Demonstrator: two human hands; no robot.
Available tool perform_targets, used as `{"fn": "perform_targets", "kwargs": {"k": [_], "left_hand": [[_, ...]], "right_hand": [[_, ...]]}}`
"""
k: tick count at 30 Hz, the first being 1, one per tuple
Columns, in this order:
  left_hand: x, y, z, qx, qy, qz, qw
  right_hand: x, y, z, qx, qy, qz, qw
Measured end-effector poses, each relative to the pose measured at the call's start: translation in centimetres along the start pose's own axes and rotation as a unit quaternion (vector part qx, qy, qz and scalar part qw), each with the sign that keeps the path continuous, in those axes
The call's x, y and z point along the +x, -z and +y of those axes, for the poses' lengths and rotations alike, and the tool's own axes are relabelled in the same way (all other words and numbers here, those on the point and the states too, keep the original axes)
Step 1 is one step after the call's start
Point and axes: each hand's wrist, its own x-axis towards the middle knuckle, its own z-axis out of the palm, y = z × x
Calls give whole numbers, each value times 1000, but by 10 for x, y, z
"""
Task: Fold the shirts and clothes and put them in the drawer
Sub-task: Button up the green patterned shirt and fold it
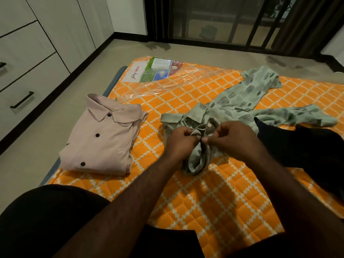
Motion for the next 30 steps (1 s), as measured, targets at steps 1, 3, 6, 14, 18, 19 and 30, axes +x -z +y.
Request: {"fn": "perform_targets", "kwargs": {"k": [1, 3, 6, 14, 18, 19, 30], "left_hand": [[0, 0, 1, -5, 4, 9, 1000], [-1, -2, 3, -11, -1, 22, 1000], [-2, -2, 7, -30, -27, 8, 999], [-8, 1, 14, -131, -24, -49, 990], [-11, 1, 19, -128, -38, -47, 990], [-11, 1, 20, -126, -46, -45, 990], [-13, 2, 21, -148, -84, -91, 981]], "right_hand": [[-3, 1, 0, -13, -19, -43, 999], [-7, -4, 4, -26, -42, -85, 995], [-5, -18, 10, -46, -33, -68, 996], [3, -44, 20, -96, 4, 14, 995], [2, -52, 21, -70, 60, 91, 992], [3, -51, 18, -42, 72, 109, 991], [5, -43, 12, 274, 11, 77, 958]]}}
